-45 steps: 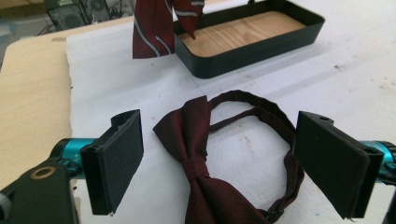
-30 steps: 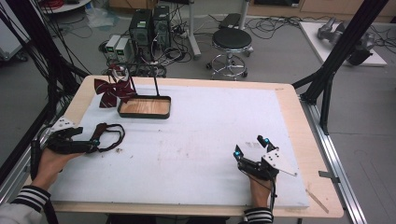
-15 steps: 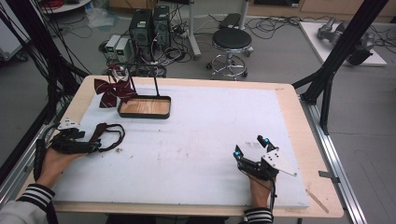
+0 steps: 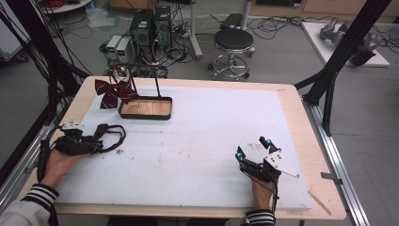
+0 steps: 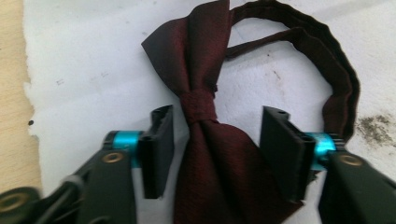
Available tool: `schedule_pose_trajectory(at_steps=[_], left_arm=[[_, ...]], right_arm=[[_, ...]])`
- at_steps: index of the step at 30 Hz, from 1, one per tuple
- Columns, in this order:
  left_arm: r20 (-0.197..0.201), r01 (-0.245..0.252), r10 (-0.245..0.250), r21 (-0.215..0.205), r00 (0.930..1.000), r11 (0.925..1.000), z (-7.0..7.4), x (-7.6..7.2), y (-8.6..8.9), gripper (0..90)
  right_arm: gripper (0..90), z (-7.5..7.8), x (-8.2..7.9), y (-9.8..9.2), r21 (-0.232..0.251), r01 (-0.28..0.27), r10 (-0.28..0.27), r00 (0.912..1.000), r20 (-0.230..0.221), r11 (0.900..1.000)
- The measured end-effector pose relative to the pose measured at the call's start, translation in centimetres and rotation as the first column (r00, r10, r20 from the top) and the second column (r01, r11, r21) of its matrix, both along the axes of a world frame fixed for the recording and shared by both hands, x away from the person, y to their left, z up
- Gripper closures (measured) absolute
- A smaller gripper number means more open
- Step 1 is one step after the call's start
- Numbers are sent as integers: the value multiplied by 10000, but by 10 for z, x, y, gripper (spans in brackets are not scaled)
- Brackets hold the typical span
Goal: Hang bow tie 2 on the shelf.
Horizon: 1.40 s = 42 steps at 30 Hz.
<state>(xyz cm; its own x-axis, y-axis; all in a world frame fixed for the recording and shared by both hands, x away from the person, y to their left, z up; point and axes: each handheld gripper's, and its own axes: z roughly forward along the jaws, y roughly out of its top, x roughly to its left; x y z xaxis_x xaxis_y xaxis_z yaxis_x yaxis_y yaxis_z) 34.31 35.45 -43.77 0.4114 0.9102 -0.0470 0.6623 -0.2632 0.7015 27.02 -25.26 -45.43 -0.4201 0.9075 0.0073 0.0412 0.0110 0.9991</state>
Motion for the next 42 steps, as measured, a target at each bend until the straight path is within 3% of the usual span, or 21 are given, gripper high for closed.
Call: schedule_pose_trajectory(at_steps=[8, 12, 20, 24, 26, 32, 35, 36, 37, 42], left_arm=[[50, -288, 287, 223, 9996, 9993, 1, 0, 2, 647], [-81, -200, 203, 306, 9998, 9993, 3, -1, 3, 732], [208, -101, 91, 461, 9997, 9989, 5, -3, -1, 751], [511, 115, -147, 636, 9986, 9979, 8, -4, -5, 751], [617, 321, -354, 528, 9975, 9981, 10, -5, -7, 750], [1212, 846, -873, 277, 9888, 9960, 18, -9, -17, 750], [1624, 1249, -1254, 137, 9787, 9921, 24, -12, -22, 750], [1624, 1249, -1254, 137, 9787, 9921, 24, -12, -22, 750], [1845, 1418, -1411, 93, 9727, 9899, 29, -13, -26, 750], [2284, 1606, -1545, -80, 9612, 9870, 39, -13, -33, 750]], right_arm=[[93, 0, 0, 0, 3, 13, -13, 10000, 4, 10000], [93, 0, 0, 0, 2, 15, -15, 10000, 4, 10000], [93, 0, 0, 0, -26, 29, -29, 10000, 11, 10000], [93, 0, 0, 0, -42, 37, -37, 10000, 32, 10000], [93, 0, 0, 0, -72, 37, -36, 10000, 80, 10000], [93, 0, 0, 1, -100, 63, -63, 9999, 78, 9999], [93, 0, 0, 1, -109, 52, -51, 10000, 79, 9999], [93, 0, 0, 1, -109, 52, -51, 10000, 79, 9999], [93, 0, 0, 1, -80, 61, -61, 10000, 39, 9999], [93, 0, 0, 1, -81, 50, -50, 10000, 42, 10000]])
